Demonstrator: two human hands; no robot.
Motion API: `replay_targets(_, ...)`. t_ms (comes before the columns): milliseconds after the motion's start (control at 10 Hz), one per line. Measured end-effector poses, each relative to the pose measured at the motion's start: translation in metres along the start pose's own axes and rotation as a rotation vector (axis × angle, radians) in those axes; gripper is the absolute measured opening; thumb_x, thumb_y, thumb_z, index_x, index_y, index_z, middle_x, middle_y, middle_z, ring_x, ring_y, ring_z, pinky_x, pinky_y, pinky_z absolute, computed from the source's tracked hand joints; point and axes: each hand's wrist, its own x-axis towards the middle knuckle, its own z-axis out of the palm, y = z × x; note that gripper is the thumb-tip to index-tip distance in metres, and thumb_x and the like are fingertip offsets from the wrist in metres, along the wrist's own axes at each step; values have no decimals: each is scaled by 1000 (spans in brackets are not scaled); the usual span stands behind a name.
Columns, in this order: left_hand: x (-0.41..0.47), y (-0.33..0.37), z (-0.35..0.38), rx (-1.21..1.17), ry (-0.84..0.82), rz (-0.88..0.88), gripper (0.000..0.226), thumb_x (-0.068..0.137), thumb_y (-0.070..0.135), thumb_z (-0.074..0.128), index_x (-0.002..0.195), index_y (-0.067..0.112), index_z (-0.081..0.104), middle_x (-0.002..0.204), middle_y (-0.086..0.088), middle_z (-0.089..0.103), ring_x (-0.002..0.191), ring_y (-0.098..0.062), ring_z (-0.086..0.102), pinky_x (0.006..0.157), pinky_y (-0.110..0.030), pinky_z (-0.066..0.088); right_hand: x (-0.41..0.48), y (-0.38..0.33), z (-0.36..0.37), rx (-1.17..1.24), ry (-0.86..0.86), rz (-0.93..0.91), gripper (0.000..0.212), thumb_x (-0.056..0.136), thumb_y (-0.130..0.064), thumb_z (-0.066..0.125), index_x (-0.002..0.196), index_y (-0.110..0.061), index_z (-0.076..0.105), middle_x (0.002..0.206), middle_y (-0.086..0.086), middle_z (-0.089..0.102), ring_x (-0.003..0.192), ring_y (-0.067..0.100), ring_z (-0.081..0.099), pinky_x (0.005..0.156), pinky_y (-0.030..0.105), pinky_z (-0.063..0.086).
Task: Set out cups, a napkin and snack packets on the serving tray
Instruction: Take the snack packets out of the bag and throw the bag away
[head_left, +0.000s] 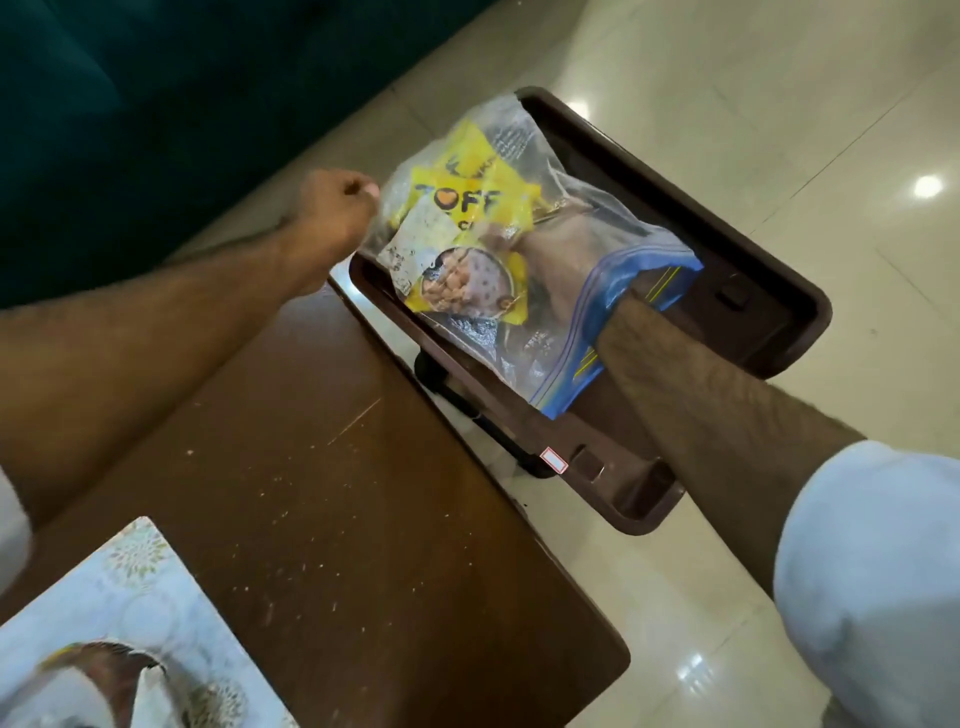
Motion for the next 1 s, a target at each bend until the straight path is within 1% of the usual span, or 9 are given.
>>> replay_targets(200, 7, -12, -3, -72, -82, -33, 12, 93, 18, 67, 82, 19, 65, 82, 4, 66, 71, -5, 58, 49, -11, 45, -10, -4, -2, -40, 30, -58, 56, 75, -9, 81, 126, -11, 58, 99, -2, 66, 100, 18, 64, 95, 38, 55)
replay_targets(300, 11, -19, -6, -155, -8, -69, 17, 96, 16, 60, 81, 23, 59, 86, 5, 64, 82, -10, 61, 69, -23, 51, -11, 5, -13, 15, -25, -104, 33, 91, 12, 59, 124, 11, 53, 78, 1, 68, 70, -6, 69, 77, 15, 56)
replay_targets(400, 11, -24, -10, -129, 110, -55, 21, 99, 23, 57, 79, 30, 54, 82, 12, 59, 75, -1, 56, 59, -19, 44, -35, 15, -35, 27, 48, -57, 37, 101, 17, 23, 136, 29, 21, 85, -7, 48, 59, -12, 60, 63, -5, 39)
replay_targets(500, 10, -30, -14, -95, 203, -27, 14, 100, 23, 54, 86, 28, 52, 81, 14, 54, 72, 2, 50, 57, -18, 40, -56, 32, -75, 113, 4, -110, 33, 85, 19, 57, 112, 1, 65, 97, 10, 69, 89, 20, 68, 92, 28, 56)
replay_targets(600, 10, -38, -20, -65, 255, 5, 2, 101, 23, 52, 103, 23, 51, 82, 14, 52, 71, 1, 49, 57, -17, 41, -80, 41, -124, 88, -42, -84, 32, 82, 7, 69, 97, -22, 70, 88, 1, 76, 81, 18, 72, 75, 37, 62)
replay_targets(700, 8, -44, -29, -86, 277, 34, 10, 102, 24, 51, 110, 20, 54, 87, 14, 53, 80, -4, 54, 61, -20, 47, -85, 54, -161, -16, 20, -20, 30, 86, 2, 68, 97, -26, 69, 90, -2, 76, 88, 26, 72, 70, 42, 61)
replay_targets(800, 8, -46, -41, -90, 302, 70, 17, 102, 22, 51, 117, 17, 57, 94, 12, 56, 81, -1, 55, 57, -11, 44, -84, 59, -168, -175, 105, 42, 28, 89, 0, 67, 109, -20, 62, 101, 7, 70, 98, 34, 66, 90, 55, 55)
replay_targets(900, 4, -45, -53, -138, 295, 110, 15, 102, 19, 51, 115, 19, 57, 101, 10, 60, 81, 1, 58, 54, -8, 47, -87, 46, -149, -598, 253, -68, 58, 77, -12, 67, 132, -17, 50, 130, 15, 55, 120, 37, 54, 106, 50, 43)
replay_targets(1000, -5, -48, -61, -163, 231, 197, 10, 102, 14, 50, 108, 20, 56, 97, 11, 61, 82, 1, 60, 61, -13, 50, -90, 11, -109, -751, 480, -467, 69, 63, -17, 55, 132, -17, 48, 134, 12, 46, 122, 34, 44, 102, 42, 39)
